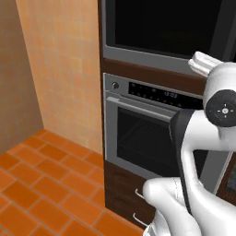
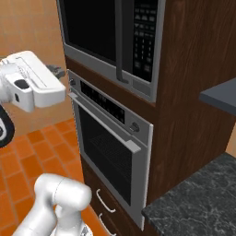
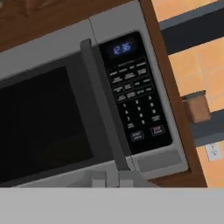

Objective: Pick the lime from the sink and place it in the bowl. Then pick the bowl and place it in the microwave. Then close the microwave door and press the start button.

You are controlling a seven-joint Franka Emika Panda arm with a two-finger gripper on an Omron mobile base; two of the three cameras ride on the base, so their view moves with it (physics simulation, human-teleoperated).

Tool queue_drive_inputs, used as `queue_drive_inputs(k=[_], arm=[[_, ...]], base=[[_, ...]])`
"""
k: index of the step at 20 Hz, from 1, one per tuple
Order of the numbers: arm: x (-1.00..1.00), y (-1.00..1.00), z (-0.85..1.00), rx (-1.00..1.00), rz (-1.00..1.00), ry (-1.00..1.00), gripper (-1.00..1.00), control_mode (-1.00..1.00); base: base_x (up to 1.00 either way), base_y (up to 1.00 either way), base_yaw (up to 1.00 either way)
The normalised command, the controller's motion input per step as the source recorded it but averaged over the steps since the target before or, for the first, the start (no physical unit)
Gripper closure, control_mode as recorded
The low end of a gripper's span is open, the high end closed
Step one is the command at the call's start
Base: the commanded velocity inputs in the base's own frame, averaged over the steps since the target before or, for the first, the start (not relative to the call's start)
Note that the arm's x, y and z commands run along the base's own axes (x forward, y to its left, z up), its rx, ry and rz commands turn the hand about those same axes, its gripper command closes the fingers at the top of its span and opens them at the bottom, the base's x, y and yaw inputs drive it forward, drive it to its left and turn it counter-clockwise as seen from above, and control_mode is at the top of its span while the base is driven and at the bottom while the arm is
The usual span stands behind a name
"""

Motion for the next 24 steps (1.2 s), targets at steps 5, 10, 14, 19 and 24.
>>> queue_drive_inputs(k=[5, 10, 14, 19, 24], arm=[[-0.55, 0.0, -0.1, -0.47, 0.0, 0.11, 1.0, -1.0], [-0.08, -0.01, -0.1, -0.38, 0.0, 0.23, 1.0, -1.0], [0.4, -0.31, 0.0, -0.13, -0.02, 0.14, 1.0, -1.0], [0.11, -0.33, 0.0, 0.0, -0.03, 0.0, 1.0, -1.0], [0.06, -0.05, 0.0, 0.14, -0.13, 0.0, 1.0, -1.0]], base=[[0.0, 0.0, 0.0], [0.0, 0.0, 0.0], [0.0, 0.0, 0.0], [0.0, 0.0, 0.0], [0.0, 0.0, 0.0]])
